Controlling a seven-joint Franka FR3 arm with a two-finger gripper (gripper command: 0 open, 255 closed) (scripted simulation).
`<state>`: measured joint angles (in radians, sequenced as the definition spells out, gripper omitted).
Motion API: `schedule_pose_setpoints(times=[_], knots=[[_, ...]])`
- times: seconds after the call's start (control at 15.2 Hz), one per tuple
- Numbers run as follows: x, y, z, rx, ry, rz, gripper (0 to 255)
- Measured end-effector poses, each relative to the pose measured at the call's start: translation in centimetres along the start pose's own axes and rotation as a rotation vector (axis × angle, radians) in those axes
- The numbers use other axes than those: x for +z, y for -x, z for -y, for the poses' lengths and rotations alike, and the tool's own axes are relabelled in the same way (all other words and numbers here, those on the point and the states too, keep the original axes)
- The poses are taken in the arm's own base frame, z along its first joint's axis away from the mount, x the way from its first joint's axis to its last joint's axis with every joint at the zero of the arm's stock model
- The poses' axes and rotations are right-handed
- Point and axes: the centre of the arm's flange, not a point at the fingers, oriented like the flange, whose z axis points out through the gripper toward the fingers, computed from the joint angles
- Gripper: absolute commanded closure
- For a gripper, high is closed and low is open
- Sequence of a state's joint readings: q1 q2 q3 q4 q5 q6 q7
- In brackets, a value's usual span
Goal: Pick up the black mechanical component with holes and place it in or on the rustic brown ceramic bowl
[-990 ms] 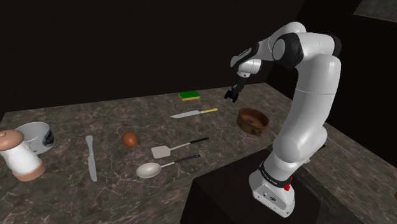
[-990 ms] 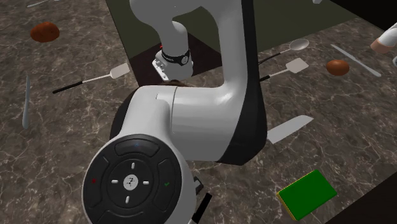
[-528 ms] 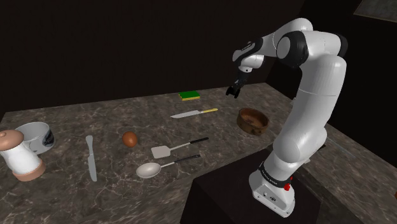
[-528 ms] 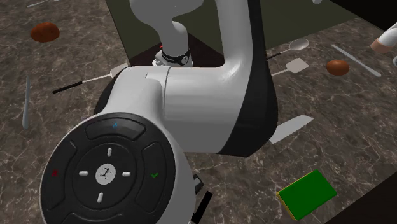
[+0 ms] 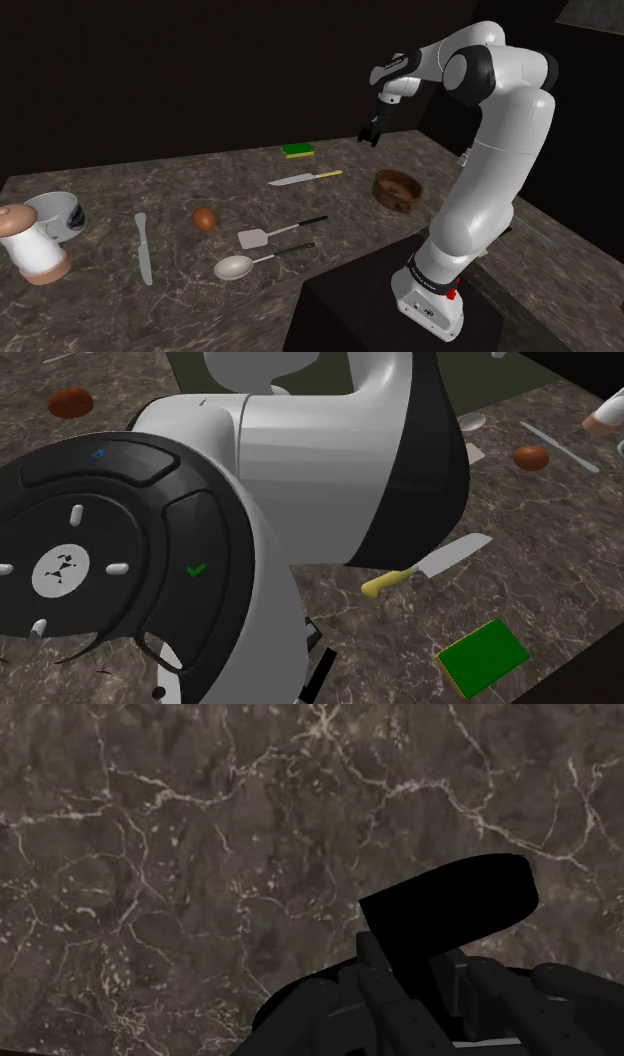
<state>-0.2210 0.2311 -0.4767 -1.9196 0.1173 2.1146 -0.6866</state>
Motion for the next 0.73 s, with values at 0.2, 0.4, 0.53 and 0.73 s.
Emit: schedule_pose_setpoints(times=[0.2, 0.4, 0.53, 0.73], knots=[[-1.6, 0.1, 0.0, 0.000, 0.000, 0.000, 255], [-3.3, 0.2, 0.1, 0.000, 0.000, 0.000, 255], [-4.4, 0.2, 0.0, 0.000, 0.000, 0.000, 255], [-4.8, 1.6, 0.7, 0.000, 0.000, 0.000, 255]])
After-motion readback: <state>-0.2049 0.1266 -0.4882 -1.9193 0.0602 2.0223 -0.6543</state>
